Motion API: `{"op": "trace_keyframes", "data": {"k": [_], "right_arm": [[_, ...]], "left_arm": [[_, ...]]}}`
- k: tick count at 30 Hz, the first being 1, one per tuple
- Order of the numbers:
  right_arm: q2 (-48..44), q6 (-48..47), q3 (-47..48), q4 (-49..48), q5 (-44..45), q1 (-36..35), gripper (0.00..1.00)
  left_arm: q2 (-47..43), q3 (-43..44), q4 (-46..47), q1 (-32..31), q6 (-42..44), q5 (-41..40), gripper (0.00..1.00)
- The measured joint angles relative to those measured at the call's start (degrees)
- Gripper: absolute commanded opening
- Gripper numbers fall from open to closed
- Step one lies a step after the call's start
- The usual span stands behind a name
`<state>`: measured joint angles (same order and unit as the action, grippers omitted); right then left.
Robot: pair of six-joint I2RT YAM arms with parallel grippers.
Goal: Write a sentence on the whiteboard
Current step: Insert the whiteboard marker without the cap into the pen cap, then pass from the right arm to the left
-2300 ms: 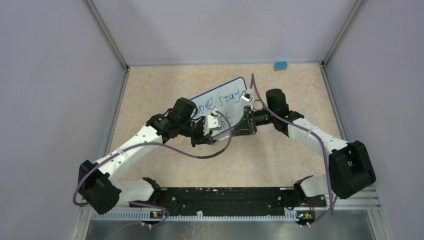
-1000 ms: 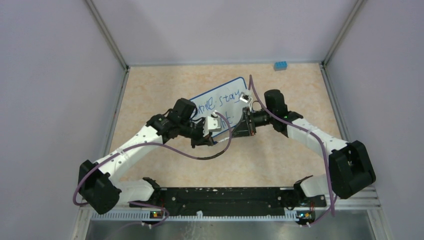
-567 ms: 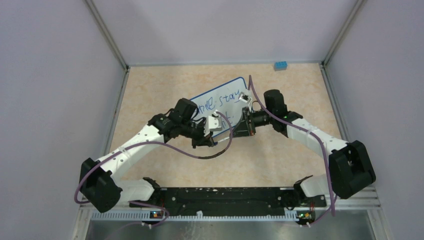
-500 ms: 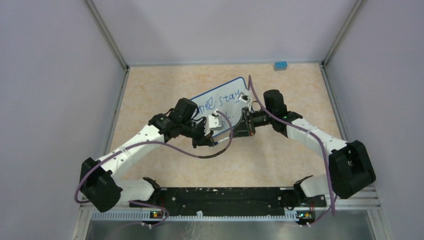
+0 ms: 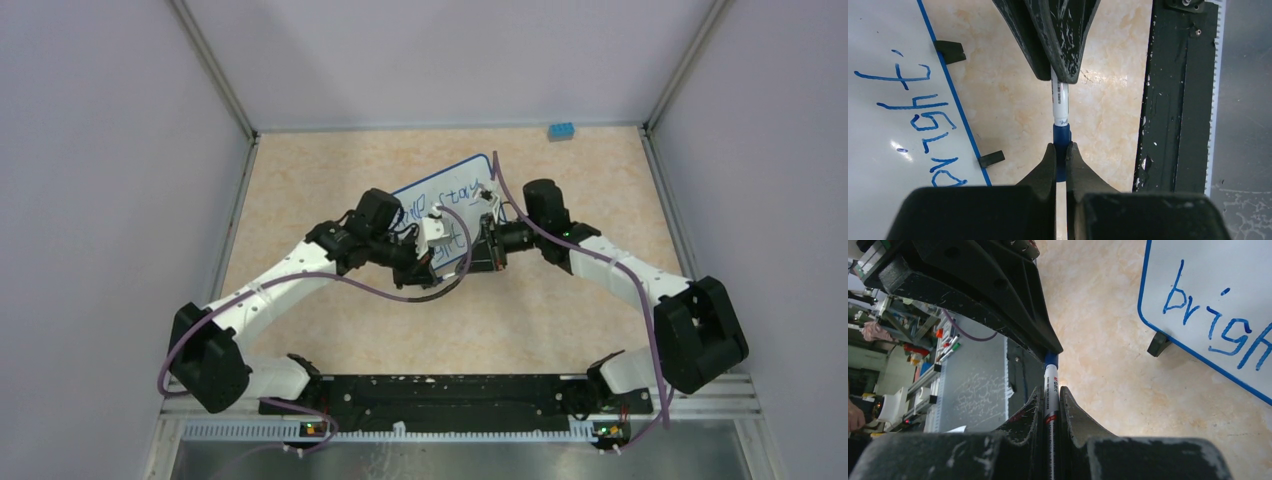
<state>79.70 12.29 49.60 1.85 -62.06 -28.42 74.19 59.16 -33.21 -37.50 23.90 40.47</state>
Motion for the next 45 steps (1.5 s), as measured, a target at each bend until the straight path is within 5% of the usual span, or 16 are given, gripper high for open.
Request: {"op": "trace_keyframes", "data": {"k": [8, 16, 23, 29, 35, 45], "right_arm": [[1.0, 1.4, 0.0, -3.1, 2.2, 0.0, 0.00], [1.7, 4.7, 0.0, -6.8, 2.8, 0.0, 0.00], [1.9, 10.3, 0.0, -13.2, 2.8, 2.1, 0.00], [1.9, 14.3, 0.0, -17.3, 2.1, 2.8, 0.00], [1.4, 16.5, 0.0, -19.6, 0.6, 2.8, 0.00], [0.9, 17.6, 0.0, -20.7, -2.6, 1.4, 0.00]], "left_arm": [[4.2, 4.5, -1.7, 0.3, -1.9, -1.4, 0.01], [5.2, 8.0, -1.8, 0.3, -3.2, -2.3, 0.44], [3.6, 12.5, -0.2, 3.9, -4.5, 0.7, 0.63], [1.4, 12.3, -0.7, 11.5, -4.7, 5.9, 0.68], [-0.6, 9.3, -3.5, 12.3, -3.2, 12.1, 0.69], [-0.6, 6.6, -6.0, 12.3, -1.1, 14.2, 0.56]]}}
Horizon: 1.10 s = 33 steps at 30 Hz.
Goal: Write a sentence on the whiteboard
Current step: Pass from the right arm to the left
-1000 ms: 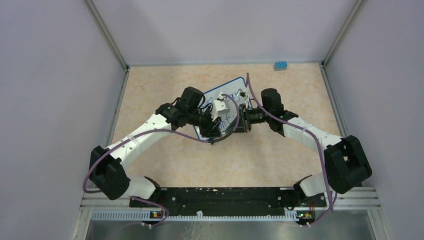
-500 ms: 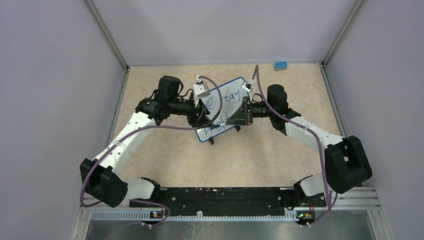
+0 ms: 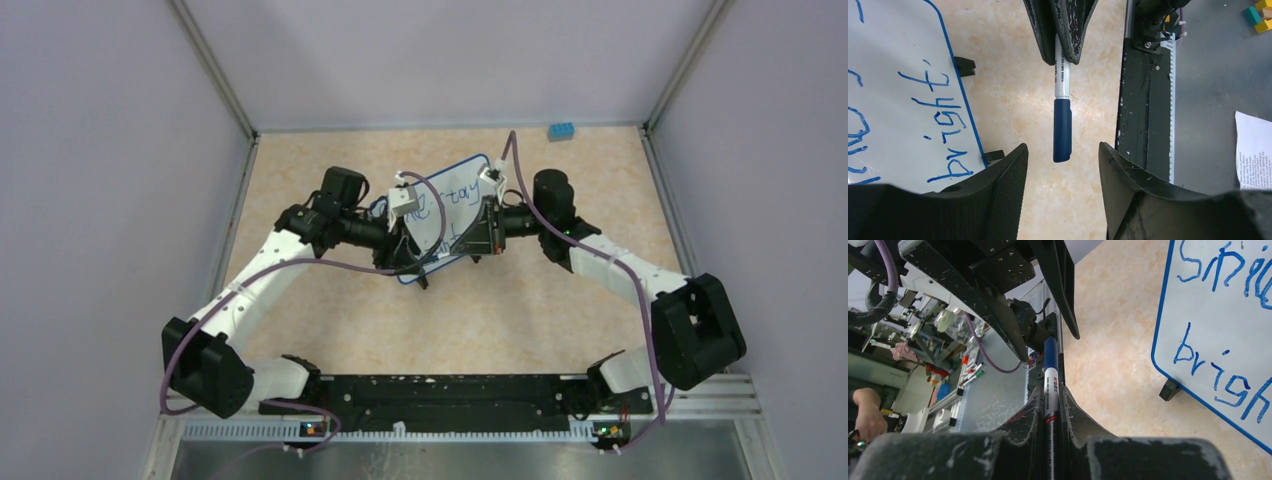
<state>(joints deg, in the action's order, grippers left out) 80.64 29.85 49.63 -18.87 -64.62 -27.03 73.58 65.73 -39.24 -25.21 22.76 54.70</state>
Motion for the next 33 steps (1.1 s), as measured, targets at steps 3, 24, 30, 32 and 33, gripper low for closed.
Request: {"op": "trace_keyframes", "data": {"k": [3, 24, 30, 32, 33], "right_arm": [[0.0, 0.0, 0.0, 0.0, -0.4, -0.2, 0.00], [0.0, -1.2, 0.0, 2.3, -1.0, -1.4, 0.00], [0.0, -2.0, 0.0, 3.7, -0.9, -1.4, 0.00], [0.0, -2.4, 0.0, 4.0, -0.9, -1.4, 0.00], [0.0, -2.6, 0.0, 4.1, -0.9, -1.4, 0.00]], "left_arm": [[0.2, -0.4, 0.0, 0.0, 0.1, 0.9, 0.53], [1.9, -4.5, 4.0, -3.5, -4.3, 1.6, 0.00], [1.9, -4.6, 4.6, -4.7, -6.7, -0.6, 0.00], [1.9, -4.6, 4.7, -4.9, -7.4, -0.8, 0.00], [1.9, -4.6, 4.8, -4.9, -7.8, -1.0, 0.00]]}}
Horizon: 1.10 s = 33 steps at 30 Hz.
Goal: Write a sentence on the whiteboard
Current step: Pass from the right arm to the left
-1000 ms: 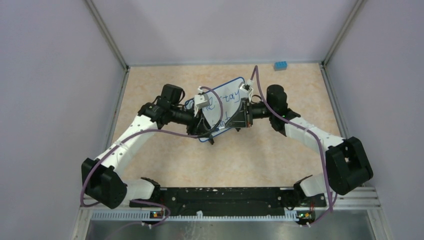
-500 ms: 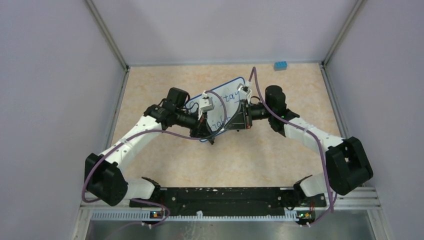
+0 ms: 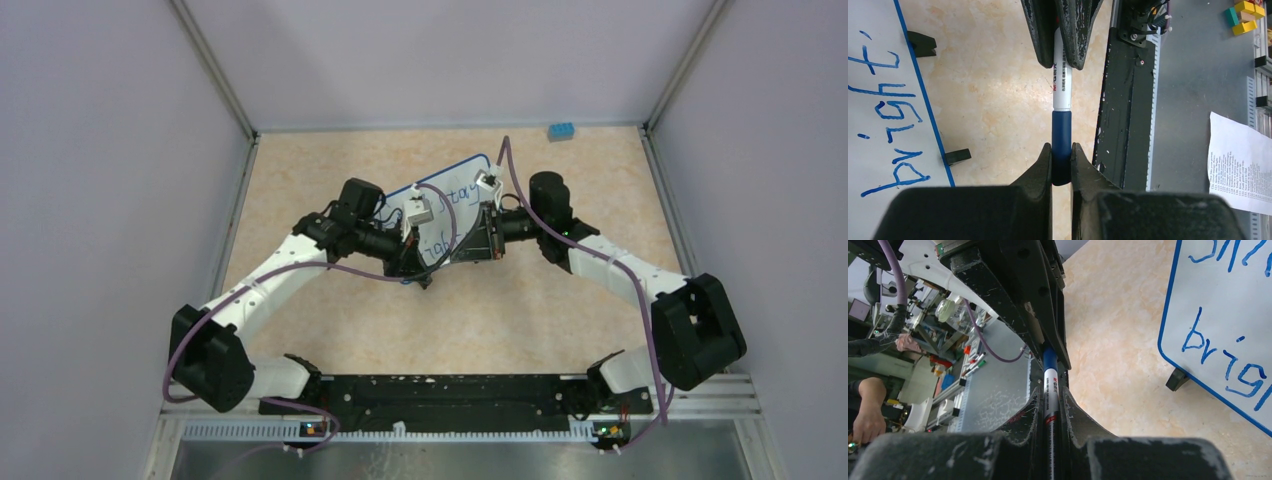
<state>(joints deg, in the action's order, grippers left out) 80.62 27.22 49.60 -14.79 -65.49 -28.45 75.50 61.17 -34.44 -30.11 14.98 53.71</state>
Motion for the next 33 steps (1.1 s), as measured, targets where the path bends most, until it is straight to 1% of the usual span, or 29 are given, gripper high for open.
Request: {"op": "trace_keyframes", "data": {"k": [14, 23, 28, 33], "right_arm": [[0.0, -2.6, 0.1, 1.7, 0.7, -0.3, 0.00], [0.0, -5.3, 1.2, 4.9, 1.2, -1.7, 0.00], [0.0, -8.3, 3.5, 9.7, 1.6, -1.9, 0.00], [-0.3, -11.4, 5.6, 13.9, 2.0, -2.0, 0.00]], "left_arm": [[1.8, 1.7, -1.7, -0.5, -1.2, -0.9, 0.00], [1.8, 1.7, -4.0, -0.6, -1.0, -0.9, 0.00], [1.5, 1.7, -4.3, -0.7, 0.5, -1.2, 0.00], [0.0, 1.9, -4.3, -1.1, 3.6, -3.3, 0.00]]}}
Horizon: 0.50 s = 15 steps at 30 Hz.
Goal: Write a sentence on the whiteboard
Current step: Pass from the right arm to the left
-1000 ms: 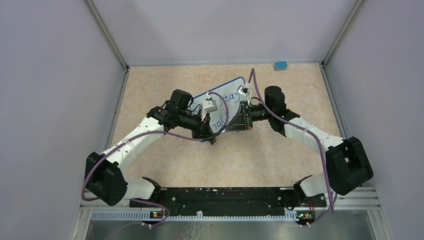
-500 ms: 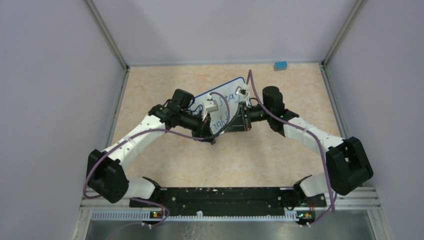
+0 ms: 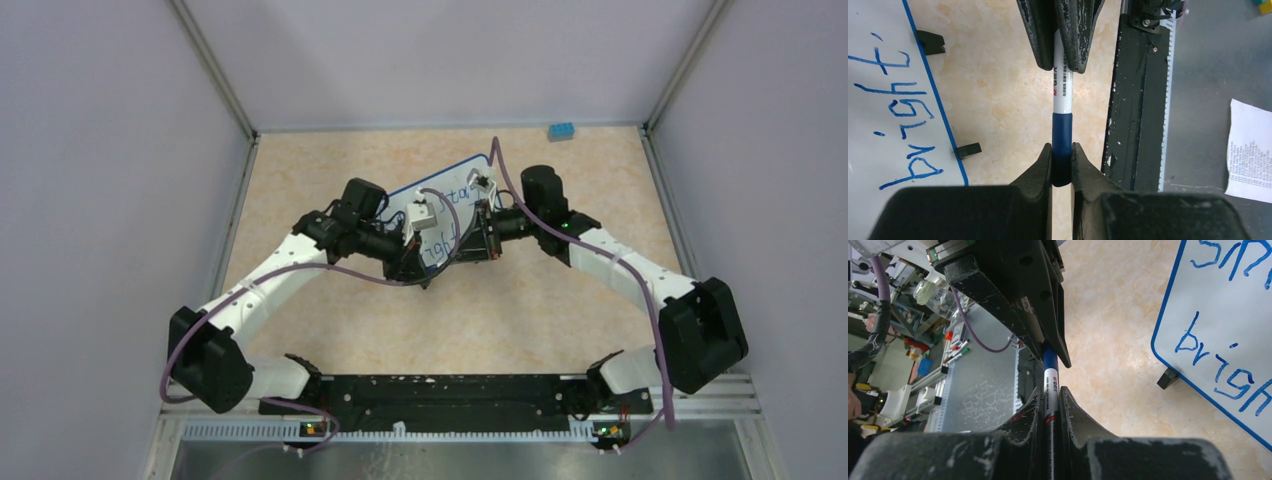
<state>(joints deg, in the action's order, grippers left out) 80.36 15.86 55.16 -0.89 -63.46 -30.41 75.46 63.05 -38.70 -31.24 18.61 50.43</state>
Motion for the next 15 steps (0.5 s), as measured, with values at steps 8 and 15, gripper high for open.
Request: {"op": "trace_keyframes", "data": {"k": [8, 15], "right_arm": [[-3.6, -5.9, 2.8, 11.3, 2.0, 0.8, 0.53], [-5.8, -10.7, 7.8, 22.1, 3.2, 4.5, 0.66]], "left_arm": [[-0.6, 4.5, -1.5, -1.4, 7.5, -4.1, 0.00], [-2.1, 11.4, -8.9, -1.8, 20.5, -12.6, 0.00]]}}
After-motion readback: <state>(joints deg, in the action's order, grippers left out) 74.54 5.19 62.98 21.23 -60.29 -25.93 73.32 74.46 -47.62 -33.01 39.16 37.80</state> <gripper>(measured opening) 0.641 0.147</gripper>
